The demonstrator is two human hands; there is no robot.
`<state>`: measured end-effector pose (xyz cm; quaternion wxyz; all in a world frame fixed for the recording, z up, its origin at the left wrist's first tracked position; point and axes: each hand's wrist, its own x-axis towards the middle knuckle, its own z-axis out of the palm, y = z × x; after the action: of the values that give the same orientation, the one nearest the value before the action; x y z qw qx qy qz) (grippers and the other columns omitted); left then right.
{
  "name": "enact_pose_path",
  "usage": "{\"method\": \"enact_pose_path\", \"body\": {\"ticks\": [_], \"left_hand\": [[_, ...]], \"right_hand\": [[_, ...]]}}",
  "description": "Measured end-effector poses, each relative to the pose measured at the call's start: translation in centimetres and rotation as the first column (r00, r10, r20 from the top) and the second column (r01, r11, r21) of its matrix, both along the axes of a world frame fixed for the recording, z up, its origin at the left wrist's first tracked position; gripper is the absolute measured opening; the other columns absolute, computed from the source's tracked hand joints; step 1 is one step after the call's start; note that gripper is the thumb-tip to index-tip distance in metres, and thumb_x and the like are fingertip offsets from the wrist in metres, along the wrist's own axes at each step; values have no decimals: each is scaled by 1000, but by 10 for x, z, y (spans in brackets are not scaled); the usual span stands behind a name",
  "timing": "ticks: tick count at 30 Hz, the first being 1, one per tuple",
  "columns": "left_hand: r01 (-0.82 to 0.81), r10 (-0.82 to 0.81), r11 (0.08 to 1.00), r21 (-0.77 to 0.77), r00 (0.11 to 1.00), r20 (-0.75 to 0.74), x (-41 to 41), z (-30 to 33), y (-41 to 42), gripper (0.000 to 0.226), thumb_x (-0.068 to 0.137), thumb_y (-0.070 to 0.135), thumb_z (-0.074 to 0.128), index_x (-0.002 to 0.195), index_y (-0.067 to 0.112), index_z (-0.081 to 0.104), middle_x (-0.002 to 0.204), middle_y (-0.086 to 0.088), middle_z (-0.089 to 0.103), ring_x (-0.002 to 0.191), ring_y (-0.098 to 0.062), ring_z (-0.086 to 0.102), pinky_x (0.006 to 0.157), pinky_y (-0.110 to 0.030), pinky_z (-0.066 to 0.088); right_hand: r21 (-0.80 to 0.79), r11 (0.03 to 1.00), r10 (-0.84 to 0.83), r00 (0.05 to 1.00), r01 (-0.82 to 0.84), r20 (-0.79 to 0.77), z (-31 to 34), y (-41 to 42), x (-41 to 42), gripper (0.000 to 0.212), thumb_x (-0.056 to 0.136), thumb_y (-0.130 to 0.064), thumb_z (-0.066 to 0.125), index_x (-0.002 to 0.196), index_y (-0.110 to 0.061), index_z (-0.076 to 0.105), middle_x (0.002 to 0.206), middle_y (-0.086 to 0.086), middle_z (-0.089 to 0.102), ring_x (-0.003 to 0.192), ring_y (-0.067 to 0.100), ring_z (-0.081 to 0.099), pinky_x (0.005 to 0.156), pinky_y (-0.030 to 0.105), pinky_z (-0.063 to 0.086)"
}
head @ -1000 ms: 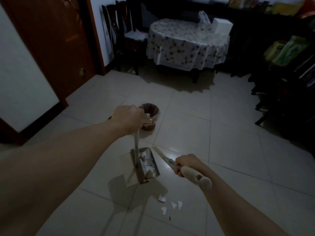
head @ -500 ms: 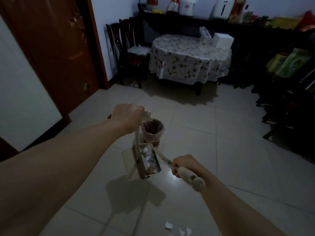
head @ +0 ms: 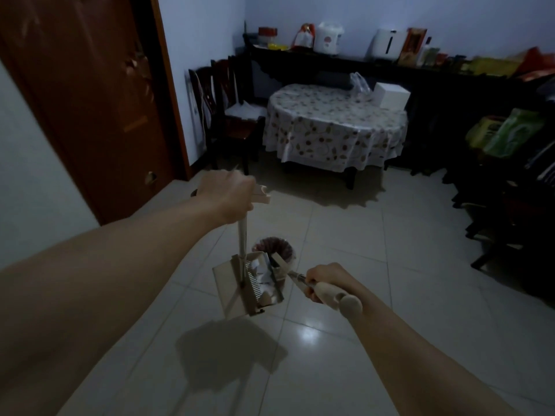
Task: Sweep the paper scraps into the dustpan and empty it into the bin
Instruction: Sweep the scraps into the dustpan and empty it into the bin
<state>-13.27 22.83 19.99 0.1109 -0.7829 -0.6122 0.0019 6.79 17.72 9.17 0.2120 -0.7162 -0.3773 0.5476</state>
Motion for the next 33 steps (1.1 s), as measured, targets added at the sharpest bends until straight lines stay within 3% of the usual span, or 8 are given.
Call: {"method": "enact_pose_path", "body": {"ticks": [4, 7, 10, 18, 24, 26, 29, 33], "left_hand": [[54, -54, 998, 19, 998, -13, -18, 11, 46, 24, 91, 35, 58, 109, 19, 58, 97, -5, 63, 85, -23, 60, 71, -34, 45], [122, -121, 992, 24, 992, -19, -29, 15, 75, 24, 91, 35, 59, 109, 18, 58, 98, -5, 64, 86, -22, 61, 69, -33, 41], [188, -187, 981, 37, 982, -36, -34, 12, 101, 24, 91, 35, 58, 109, 18, 57, 98, -5, 63, 84, -22, 59, 70, -34, 42], [278, -274, 959, 50, 958, -81, -28, -2, 146, 28, 94, 33, 55, 116, 16, 52, 102, -5, 64, 89, -23, 62, 68, -32, 38], [306, -303, 952, 14, 947, -108, -8, -16, 169, 28, 95, 33, 52, 118, 18, 50, 94, -3, 62, 76, -19, 55, 70, -33, 44], [312, -309, 950, 19, 946, -95, -1, -20, 177, 27, 95, 33, 53, 117, 18, 51, 90, -3, 60, 73, -18, 51, 68, -32, 42], [333, -327, 942, 43, 940, -96, 6, -29, 189, 26, 94, 34, 53, 115, 19, 52, 95, -3, 65, 80, -20, 61, 67, -33, 42], [355, -350, 935, 31, 932, -98, 7, -42, 203, 25, 93, 34, 55, 112, 19, 53, 101, -3, 66, 89, -22, 65, 71, -33, 45]], "right_hand": [[-2, 999, -53, 999, 53, 9, 7, 36, -21, 11, 81, 2, 54, 70, 3, 57, 75, 18, 60, 53, 18, 53, 37, 19, 41], [-28, 995, -92, 995, 93, 39, 11, 59, -37, 8, 82, -1, 53, 82, 4, 59, 85, 20, 63, 57, 20, 56, 43, 24, 44], [-15, 991, -131, 991, 132, 32, 8, 73, -50, 10, 81, -2, 54, 88, 3, 59, 79, 15, 62, 58, 18, 55, 35, 18, 42], [26, 970, -238, 969, 240, -68, -7, 108, -56, 10, 83, 2, 50, 85, 4, 60, 75, 16, 55, 57, 19, 50, 32, 13, 37], [-22, 934, -351, 906, 357, -234, -23, 134, -42, 23, 88, 5, 48, 69, -7, 48, 65, 10, 49, 53, 16, 47, 32, 13, 40], [-24, 934, -354, 915, 356, -193, -29, 142, -34, 15, 88, 4, 48, 75, -2, 53, 69, 12, 51, 54, 17, 48, 31, 13, 39], [-8, 930, -365, 919, 368, -150, -35, 152, -20, 12, 87, 3, 48, 91, 7, 58, 82, 19, 54, 55, 20, 49, 29, 12, 34], [-48, 905, -424, 887, 423, -183, -44, 163, -7, 21, 84, 5, 48, 101, 12, 59, 83, 24, 58, 34, 17, 54, 33, 15, 39]]}}
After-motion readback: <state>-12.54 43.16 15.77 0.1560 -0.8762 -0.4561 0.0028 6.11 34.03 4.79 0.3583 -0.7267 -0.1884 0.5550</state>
